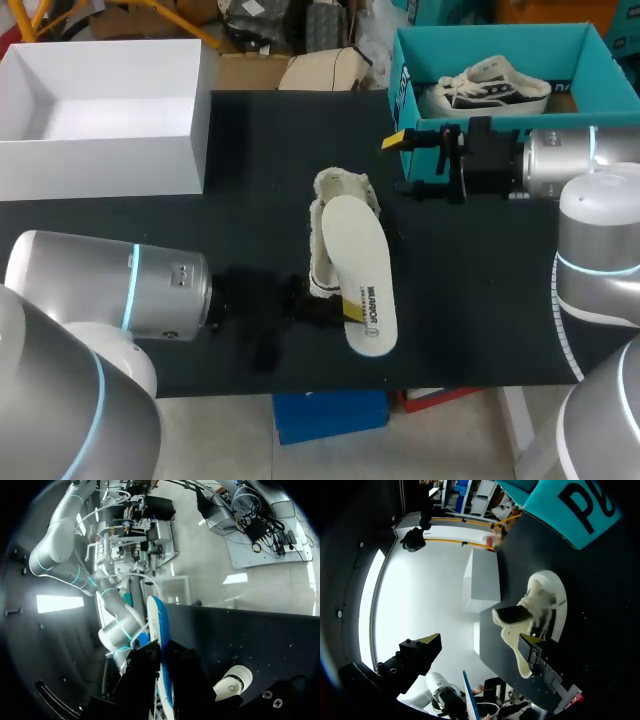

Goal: Take the shoe out of the shoebox, open the shoe tongue, remove and reinsert the insole, then place the shoe into the shoebox

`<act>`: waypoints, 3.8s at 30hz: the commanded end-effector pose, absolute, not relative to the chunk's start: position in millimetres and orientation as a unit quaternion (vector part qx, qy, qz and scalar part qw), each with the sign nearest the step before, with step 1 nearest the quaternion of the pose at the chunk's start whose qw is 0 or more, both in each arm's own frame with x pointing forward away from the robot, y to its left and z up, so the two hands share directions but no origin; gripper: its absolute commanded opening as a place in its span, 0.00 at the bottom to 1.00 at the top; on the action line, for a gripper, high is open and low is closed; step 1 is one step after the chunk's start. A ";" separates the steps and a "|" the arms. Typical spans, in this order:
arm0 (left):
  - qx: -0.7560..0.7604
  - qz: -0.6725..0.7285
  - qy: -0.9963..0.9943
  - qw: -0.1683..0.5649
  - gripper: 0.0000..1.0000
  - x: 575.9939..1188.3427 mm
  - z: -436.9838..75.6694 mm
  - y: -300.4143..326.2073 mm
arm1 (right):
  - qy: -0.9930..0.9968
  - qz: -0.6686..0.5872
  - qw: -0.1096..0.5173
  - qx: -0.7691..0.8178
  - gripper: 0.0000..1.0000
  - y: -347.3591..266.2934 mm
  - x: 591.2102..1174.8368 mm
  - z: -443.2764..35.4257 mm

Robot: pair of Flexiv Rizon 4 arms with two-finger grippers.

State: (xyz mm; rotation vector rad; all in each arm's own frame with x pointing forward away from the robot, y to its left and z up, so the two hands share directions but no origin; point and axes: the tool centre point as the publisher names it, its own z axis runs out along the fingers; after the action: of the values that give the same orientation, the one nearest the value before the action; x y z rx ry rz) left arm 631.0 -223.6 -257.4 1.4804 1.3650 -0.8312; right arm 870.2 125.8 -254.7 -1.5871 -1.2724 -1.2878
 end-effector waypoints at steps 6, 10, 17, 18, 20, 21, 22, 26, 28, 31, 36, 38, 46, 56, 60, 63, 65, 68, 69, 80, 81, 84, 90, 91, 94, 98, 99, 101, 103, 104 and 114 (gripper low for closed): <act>0.598 -0.343 0.536 0.487 0.00 665.4 -281.2 -196.5 | -0.492 -0.500 0.357 -0.616 1.00 127.2 869.3 -255.5; 0.600 -0.333 0.538 0.490 0.00 684.6 -283.0 -191.0 | -0.492 -0.500 0.357 -0.616 1.00 127.2 869.3 -255.5; 0.603 -0.323 0.544 0.485 0.00 714.8 -283.0 -191.8 | -0.492 -0.500 0.357 -0.616 1.00 127.2 869.3 -255.5; 0.603 -0.323 0.545 0.485 0.00 717.2 -282.6 -191.6 | -0.492 -0.500 0.357 -0.616 1.00 127.2 869.3 -255.5; 0.603 -0.322 0.544 0.486 0.00 723.6 -281.4 -191.3 | -0.492 -0.500 0.357 -0.616 1.00 127.2 869.3 -255.5; 0.603 -0.322 0.545 0.486 0.00 726.8 -281.1 -191.3 | -0.492 -0.500 0.357 -0.616 1.00 127.2 869.3 -255.5; 0.603 -0.321 0.545 0.486 0.00 729.8 -280.7 -191.2 | -0.492 -0.500 0.357 -0.616 1.00 127.2 869.3 -255.5; 0.598 -0.318 0.546 0.493 0.00 742.6 -277.2 -189.4 | -0.492 -0.500 0.357 -0.616 1.00 127.2 869.3 -255.5; 0.596 -0.316 0.547 0.496 0.00 747.1 -276.1 -188.4 | -0.492 -0.500 0.357 -0.616 1.00 127.2 869.3 -255.5; 0.589 -0.318 0.546 0.504 0.00 753.6 -274.1 -185.7 | -0.492 -0.500 0.357 -0.616 1.00 127.2 869.3 -255.5; 0.578 -0.329 0.539 0.517 0.00 762.2 -272.3 -183.6 | -0.492 -0.500 0.357 -0.616 1.00 127.2 869.3 -255.5; 0.577 -0.330 0.537 0.519 0.00 763.6 -272.2 -182.8 | -0.492 -0.500 0.357 -0.616 1.00 127.2 869.3 -255.5; 0.579 -0.332 0.532 0.521 0.00 764.9 -271.6 -183.2 | -0.492 -0.500 0.357 -0.616 1.00 127.2 869.3 -255.5; 0.579 -0.332 0.532 0.521 0.00 764.9 -271.6 -183.2 | -0.496 -0.507 0.373 -0.598 1.00 128.2 867.8 -254.7; 0.579 -0.332 0.532 0.521 0.00 764.9 -271.6 -183.2 | -0.521 -0.512 0.414 -0.543 1.00 133.7 861.3 -255.4; 0.579 -0.332 0.532 0.521 0.00 764.9 -271.6 -183.2 | -0.540 -0.510 0.434 -0.510 1.00 139.0 852.3 -258.2; 0.579 -0.332 0.532 0.521 0.00 764.9 -271.6 -183.2 | -0.547 -0.507 0.447 -0.494 1.00 141.8 846.4 -261.7; 0.579 -0.332 0.532 0.521 0.00 764.9 -271.6 -183.2 | -0.559 -0.505 0.459 -0.470 1.00 147.5 839.8 -265.0; 0.579 -0.332 0.532 0.521 0.00 764.9 -271.6 -183.2 | -0.560 -0.505 0.463 -0.465 1.00 149.4 838.8 -264.5; 0.579 -0.332 0.532 0.521 0.00 764.9 -271.6 -183.2 | -0.596 -0.486 0.444 -0.459 1.00 173.7 826.3 -260.7; 0.579 -0.332 0.532 0.521 0.00 764.9 -271.6 -183.2 | -0.601 -0.482 0.440 -0.461 1.00 176.2 824.9 -261.8; 0.579 -0.332 0.532 0.521 0.00 764.9 -271.6 -183.2 | -0.605 -0.476 0.438 -0.465 0.96 184.3 820.2 -262.9; 0.579 -0.332 0.532 0.521 0.00 764.9 -271.6 -183.2 | -0.603 -0.471 0.436 -0.473 0.83 198.3 813.5 -268.1; 0.579 -0.332 0.532 0.521 0.00 764.9 -271.6 -183.2 | -0.603 -0.471 0.436 -0.474 0.79 200.6 812.5 -269.4; 0.579 -0.332 0.532 0.521 0.00 764.9 -271.6 -183.2 | -0.600 -0.470 0.439 -0.476 0.68 208.4 809.1 -271.7; 0.579 -0.332 0.532 0.521 0.00 764.9 -271.6 -183.2 | -0.599 -0.467 0.442 -0.477 0.61 216.6 806.7 -275.3; 0.579 -0.332 0.532 0.521 0.00 764.9 -271.6 -183.2 | -0.599 -0.467 0.442 -0.478 0.60 217.4 806.6 -275.6; 0.579 -0.332 0.532 0.521 0.00 764.9 -271.6 -183.2 | -0.598 -0.467 0.442 -0.479 0.58 220.0 806.8 -276.5; 0.579 -0.332 0.532 0.521 0.00 764.9 -271.6 -183.2 | -0.598 -0.466 0.441 -0.481 0.60 221.3 807.5 -276.9; 0.579 -0.332 0.532 0.521 0.00 764.9 -271.6 -183.2 | -0.597 -0.467 0.441 -0.481 0.61 221.7 808.1 -277.0; 0.579 -0.332 0.532 0.521 0.00 764.9 -271.6 -183.2 | -0.596 -0.464 0.427 -0.497 0.00 223.4 812.6 -280.5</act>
State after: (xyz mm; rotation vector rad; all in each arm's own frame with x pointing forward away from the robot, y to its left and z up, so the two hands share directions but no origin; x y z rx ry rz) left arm 765.8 -182.3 -271.4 1.3870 1.2741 -0.8019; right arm 814.8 220.1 -281.4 -1.2339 -1.4880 -1.1600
